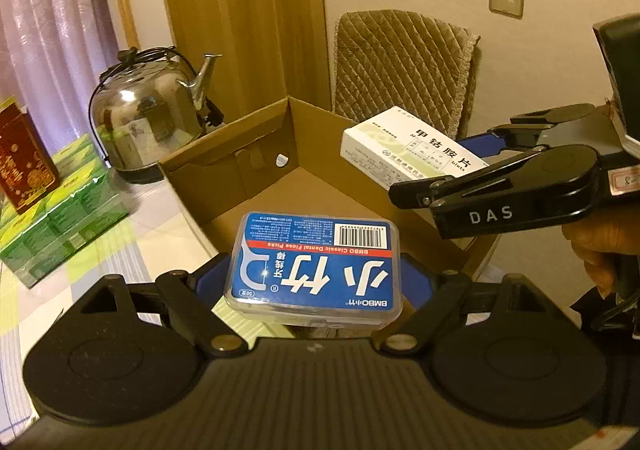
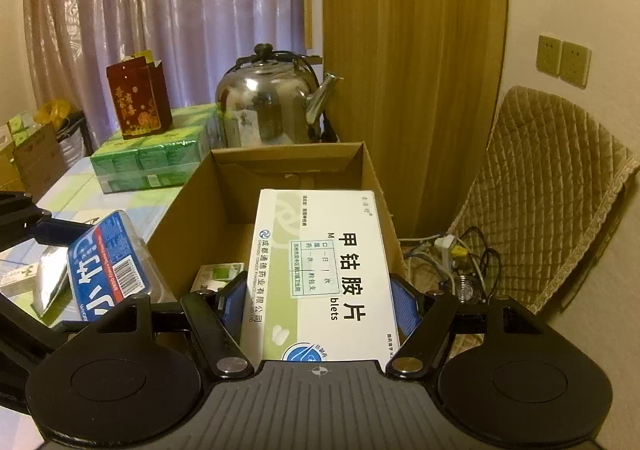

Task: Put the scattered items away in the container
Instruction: 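Carry the plastic box and medicine box over the cardboard box with both tools, then open the left tool over the cardboard box while the right tool releases the medicine box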

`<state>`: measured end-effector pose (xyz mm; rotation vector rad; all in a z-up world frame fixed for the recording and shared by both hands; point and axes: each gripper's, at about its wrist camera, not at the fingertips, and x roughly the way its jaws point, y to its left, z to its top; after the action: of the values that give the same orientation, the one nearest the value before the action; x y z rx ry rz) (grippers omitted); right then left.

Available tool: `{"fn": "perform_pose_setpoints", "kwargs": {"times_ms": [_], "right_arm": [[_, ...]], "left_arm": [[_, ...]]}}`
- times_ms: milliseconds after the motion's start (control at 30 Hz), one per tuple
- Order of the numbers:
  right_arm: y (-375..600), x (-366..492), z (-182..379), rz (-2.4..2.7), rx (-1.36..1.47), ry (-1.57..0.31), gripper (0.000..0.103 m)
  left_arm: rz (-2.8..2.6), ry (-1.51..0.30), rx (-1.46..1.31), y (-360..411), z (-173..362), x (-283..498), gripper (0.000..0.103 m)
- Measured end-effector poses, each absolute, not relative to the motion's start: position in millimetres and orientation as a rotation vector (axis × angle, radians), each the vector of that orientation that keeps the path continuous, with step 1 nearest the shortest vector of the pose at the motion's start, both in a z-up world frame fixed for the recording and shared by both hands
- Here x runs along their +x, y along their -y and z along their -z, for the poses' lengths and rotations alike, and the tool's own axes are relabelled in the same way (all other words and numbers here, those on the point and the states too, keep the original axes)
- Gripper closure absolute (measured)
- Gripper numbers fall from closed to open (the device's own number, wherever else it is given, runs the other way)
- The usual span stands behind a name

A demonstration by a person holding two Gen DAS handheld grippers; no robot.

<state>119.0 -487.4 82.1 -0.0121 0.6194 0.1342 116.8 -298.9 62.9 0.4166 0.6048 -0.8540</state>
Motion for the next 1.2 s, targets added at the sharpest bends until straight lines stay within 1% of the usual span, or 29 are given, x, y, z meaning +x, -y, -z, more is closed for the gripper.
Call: {"fn": "perform_pose_setpoints", "kwargs": {"times_ms": [633,1033,1200], "right_arm": [[496.9,140.2,-63.3,-0.127,-0.028,-0.647,0.035],[496.0,146.0,-56.8,-0.130,-0.030,-0.657,0.035],[495.7,146.5,-56.5,-0.129,-0.033,-0.657,0.035]], "left_arm": [[1.000,-0.613,0.523,326.2,-39.8,145.3,0.019],[1.038,-0.667,0.510,333.4,-30.3,155.0,0.018],[1.029,-0.663,0.488,328.4,-32.5,154.8,0.018]]}}
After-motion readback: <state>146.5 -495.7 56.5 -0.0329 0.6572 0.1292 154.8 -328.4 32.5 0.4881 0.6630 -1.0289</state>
